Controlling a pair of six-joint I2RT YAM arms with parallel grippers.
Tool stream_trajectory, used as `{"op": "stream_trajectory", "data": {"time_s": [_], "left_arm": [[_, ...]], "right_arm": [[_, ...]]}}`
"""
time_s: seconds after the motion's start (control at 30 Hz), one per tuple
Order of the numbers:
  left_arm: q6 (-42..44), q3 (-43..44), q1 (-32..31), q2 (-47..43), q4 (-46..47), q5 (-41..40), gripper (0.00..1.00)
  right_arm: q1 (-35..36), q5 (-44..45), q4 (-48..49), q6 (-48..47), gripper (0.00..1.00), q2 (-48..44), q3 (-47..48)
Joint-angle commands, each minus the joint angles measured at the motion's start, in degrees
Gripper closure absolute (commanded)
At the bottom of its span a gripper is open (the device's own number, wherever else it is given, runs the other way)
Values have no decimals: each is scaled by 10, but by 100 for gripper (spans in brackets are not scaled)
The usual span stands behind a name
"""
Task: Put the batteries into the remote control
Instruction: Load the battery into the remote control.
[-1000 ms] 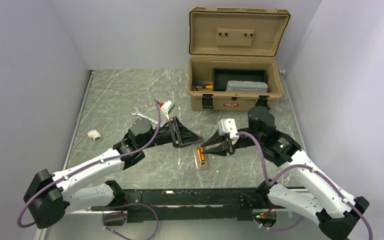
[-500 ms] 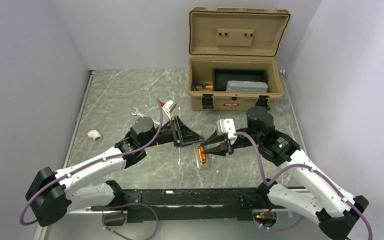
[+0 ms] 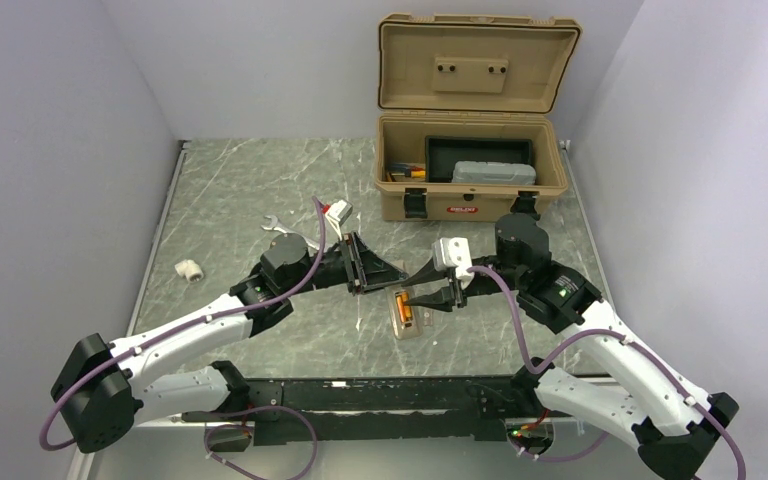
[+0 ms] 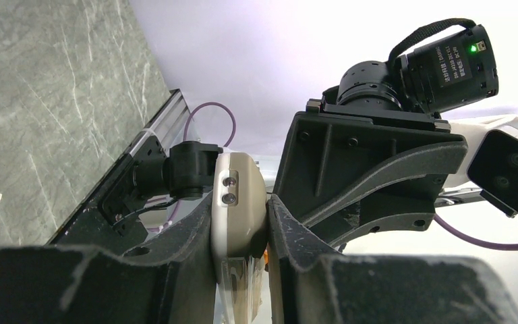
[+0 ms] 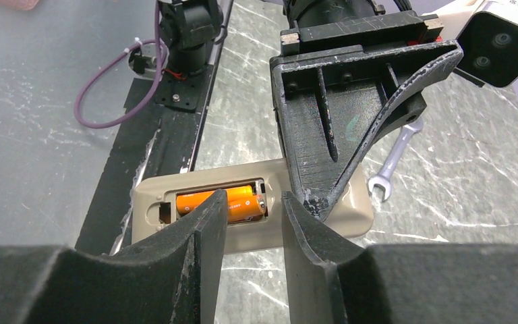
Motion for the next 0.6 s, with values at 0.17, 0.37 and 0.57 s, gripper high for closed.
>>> {"op": "stream_trajectory", "data": {"time_s": [0.17, 0.37, 0.57], "left_arm": [[-9, 22, -1, -1, 66, 16, 100], [-12, 19, -1, 0, 72, 16, 100], [-11, 17, -1, -3, 72, 15, 100]], "right_arm": [[-1, -7, 26, -4, 63, -2, 13], [-1, -12, 19, -4, 67, -3, 16], [-1, -7, 13, -5, 60, -7, 15]]}}
